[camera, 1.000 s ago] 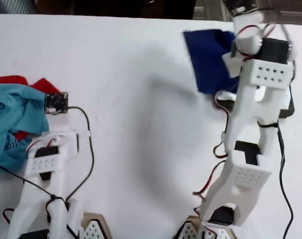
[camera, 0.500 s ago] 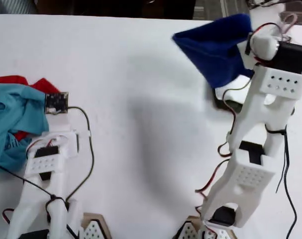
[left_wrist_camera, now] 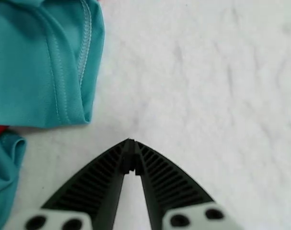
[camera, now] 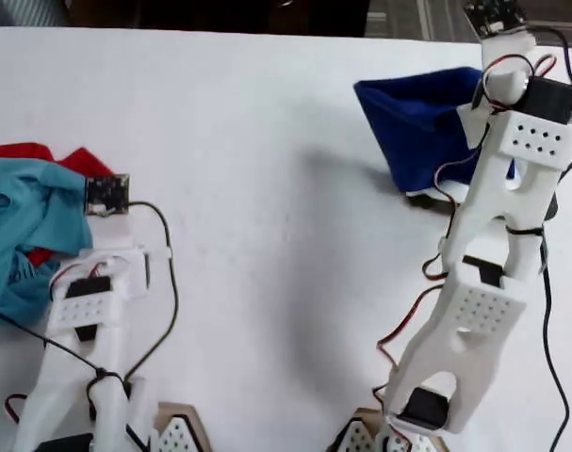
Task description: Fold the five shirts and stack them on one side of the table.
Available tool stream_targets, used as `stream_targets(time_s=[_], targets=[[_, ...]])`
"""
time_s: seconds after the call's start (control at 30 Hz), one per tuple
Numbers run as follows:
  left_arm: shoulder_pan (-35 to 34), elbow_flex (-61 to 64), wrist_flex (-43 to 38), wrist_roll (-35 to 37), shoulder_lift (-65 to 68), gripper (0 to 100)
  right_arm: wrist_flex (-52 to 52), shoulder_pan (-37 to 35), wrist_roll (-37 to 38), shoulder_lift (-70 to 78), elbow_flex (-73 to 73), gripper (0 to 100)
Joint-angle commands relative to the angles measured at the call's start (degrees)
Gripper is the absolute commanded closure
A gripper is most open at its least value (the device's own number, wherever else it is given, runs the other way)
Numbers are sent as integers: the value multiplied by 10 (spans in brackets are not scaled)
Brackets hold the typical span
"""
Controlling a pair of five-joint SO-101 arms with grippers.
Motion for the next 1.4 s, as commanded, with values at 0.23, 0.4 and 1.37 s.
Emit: stream_targets(time_s=[0.23,0.4,1.37], targets=[[3,-1,-9,1,-1,973,-168,99,6,94,-7,978],[3,-1,-9,1,-1,973,-207,112,6,135,-7,956],[3,-1,-9,1,-1,973,-114,70,-160,105,-159,861]])
